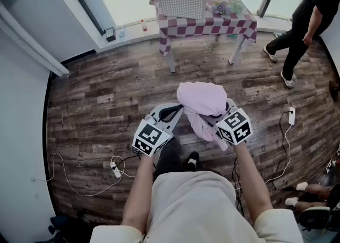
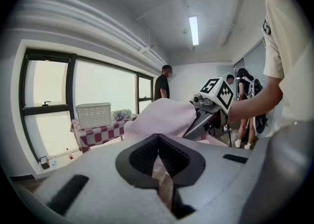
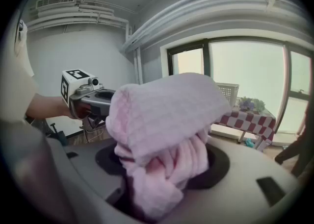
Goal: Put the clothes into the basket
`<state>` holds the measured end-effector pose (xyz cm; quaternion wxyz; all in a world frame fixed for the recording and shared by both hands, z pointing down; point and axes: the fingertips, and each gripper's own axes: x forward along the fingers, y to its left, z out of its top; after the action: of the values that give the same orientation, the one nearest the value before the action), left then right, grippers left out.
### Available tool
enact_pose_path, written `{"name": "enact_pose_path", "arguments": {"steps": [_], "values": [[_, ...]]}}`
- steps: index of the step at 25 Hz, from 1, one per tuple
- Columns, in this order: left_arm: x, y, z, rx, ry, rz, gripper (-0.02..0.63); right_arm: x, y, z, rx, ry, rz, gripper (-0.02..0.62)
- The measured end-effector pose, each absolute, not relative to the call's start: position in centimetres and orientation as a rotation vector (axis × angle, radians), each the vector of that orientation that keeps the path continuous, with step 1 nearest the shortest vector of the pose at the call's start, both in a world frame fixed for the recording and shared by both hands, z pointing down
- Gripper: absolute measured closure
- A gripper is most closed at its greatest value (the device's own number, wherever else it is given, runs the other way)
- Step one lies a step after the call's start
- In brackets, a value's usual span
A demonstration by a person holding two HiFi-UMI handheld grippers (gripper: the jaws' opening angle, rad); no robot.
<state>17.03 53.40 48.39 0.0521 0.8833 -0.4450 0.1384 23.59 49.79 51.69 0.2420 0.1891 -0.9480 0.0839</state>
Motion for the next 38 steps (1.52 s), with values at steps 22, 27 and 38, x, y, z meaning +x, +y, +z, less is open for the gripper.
{"name": "enact_pose_path", "arguments": {"steps": [22,27,38], "values": [[13.2,48.7,48.7,2.657,-1.331,0.44,0.592,21.1,45.4,51.9,0.53,-2.58,0.298,0.285],[10.5,44.8,48.6,2.677,-1.309,0.417,0.592,19.5,41.7,51.4,0.584,-2.57,0.29,0.285],[3.1,36.6,49.0,2.733,-1.211,0.384,0.592,12.9,34.2,51.0,0.684,-2.531,0.27,0.285]]}}
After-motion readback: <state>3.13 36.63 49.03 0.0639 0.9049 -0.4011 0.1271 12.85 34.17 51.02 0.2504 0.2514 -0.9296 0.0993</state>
